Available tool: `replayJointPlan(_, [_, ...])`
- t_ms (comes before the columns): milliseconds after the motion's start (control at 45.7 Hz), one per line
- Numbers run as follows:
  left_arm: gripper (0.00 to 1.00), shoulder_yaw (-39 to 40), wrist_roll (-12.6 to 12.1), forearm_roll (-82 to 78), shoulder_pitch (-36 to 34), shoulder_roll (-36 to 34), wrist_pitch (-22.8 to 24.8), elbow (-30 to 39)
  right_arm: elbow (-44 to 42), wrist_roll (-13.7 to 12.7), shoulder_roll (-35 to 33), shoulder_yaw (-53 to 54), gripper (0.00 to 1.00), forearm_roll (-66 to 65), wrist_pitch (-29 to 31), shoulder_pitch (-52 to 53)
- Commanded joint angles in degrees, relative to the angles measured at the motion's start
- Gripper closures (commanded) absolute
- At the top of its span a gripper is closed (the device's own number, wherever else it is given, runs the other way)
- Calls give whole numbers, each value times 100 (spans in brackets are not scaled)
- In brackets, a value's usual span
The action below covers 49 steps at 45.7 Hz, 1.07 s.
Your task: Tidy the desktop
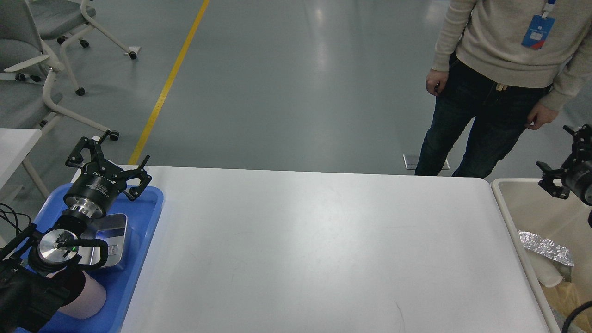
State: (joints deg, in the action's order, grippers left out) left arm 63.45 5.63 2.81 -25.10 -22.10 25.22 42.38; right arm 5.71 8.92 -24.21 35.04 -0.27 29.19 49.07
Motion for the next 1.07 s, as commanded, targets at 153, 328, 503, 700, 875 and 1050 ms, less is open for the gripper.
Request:
replayJointPlan(153, [4, 63, -1, 0, 102, 13, -8, 7, 772, 127, 767, 2003, 0, 124, 69, -151])
replayJointPlan(328, [4, 124, 8, 0, 154, 13, -8, 7, 1809, 610, 1304, 3079, 0, -17, 87, -608])
replayJointPlan(503, [4, 133, 8, 0, 198, 22, -8, 7, 2653, 619, 1260, 3079, 0, -25, 104, -1127])
replayJointPlan(700, [4, 150, 8, 0, 198, 30, -8, 7, 3146, 611, 1234, 3105, 0, -25, 113, -1637])
replayJointPlan(875, [4, 466, 8, 0, 190, 57, 18, 16, 3155, 602, 1172, 3096, 0, -25, 148, -1673])
replayJointPlan(1050, [4, 739, 8, -9, 102, 312, 53, 16, 3155, 602, 1155, 3096, 0, -34, 148, -1673])
